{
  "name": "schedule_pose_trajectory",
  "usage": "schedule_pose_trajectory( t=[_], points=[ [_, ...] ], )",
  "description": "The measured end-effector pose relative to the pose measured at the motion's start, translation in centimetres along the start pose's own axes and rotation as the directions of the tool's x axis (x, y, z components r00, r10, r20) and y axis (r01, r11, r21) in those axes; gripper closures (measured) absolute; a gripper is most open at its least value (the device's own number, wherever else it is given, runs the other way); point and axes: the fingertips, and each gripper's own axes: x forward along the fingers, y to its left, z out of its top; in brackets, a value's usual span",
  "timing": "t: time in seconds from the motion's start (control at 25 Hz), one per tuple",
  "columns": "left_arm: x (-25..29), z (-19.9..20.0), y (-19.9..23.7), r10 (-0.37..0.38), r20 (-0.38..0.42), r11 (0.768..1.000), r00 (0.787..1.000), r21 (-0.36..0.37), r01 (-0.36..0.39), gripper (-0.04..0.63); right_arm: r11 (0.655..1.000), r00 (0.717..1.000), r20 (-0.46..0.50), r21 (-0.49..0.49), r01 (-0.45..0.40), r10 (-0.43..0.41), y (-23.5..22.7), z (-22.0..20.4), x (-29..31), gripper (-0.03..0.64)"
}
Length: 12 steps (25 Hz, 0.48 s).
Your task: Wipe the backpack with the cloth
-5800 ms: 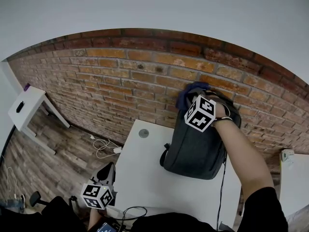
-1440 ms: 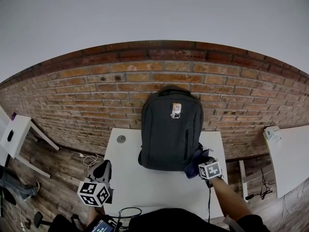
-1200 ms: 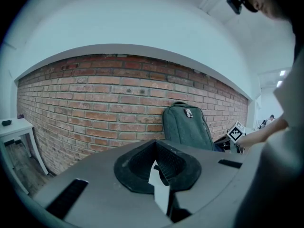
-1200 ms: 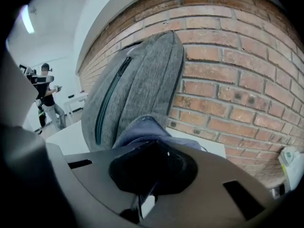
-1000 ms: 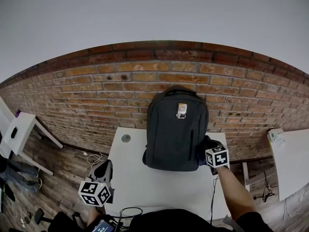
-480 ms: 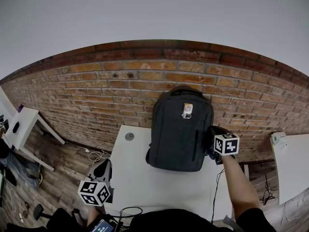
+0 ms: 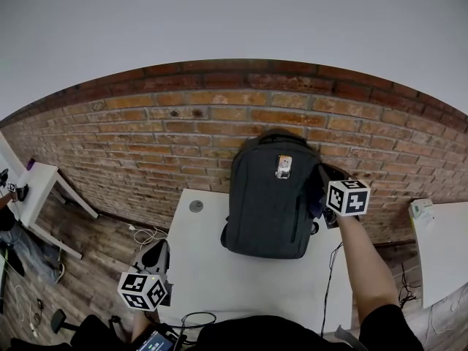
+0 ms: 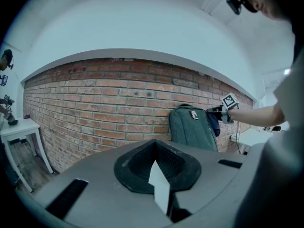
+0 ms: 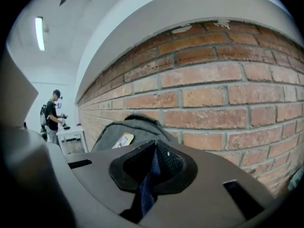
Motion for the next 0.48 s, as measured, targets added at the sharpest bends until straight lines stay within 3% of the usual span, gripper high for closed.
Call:
schedule_pose_trajectory(
  t=[0.48],
  points=[
    [-0.7, -0.7, 0.9, 0.027, 0.0, 1.0, 1.0, -0.017, -0.027, 0.598, 0.998, 0.987, 0.159, -0.048, -0.033, 0.04, 1.0, 10.2, 0.6, 0.607]
  ],
)
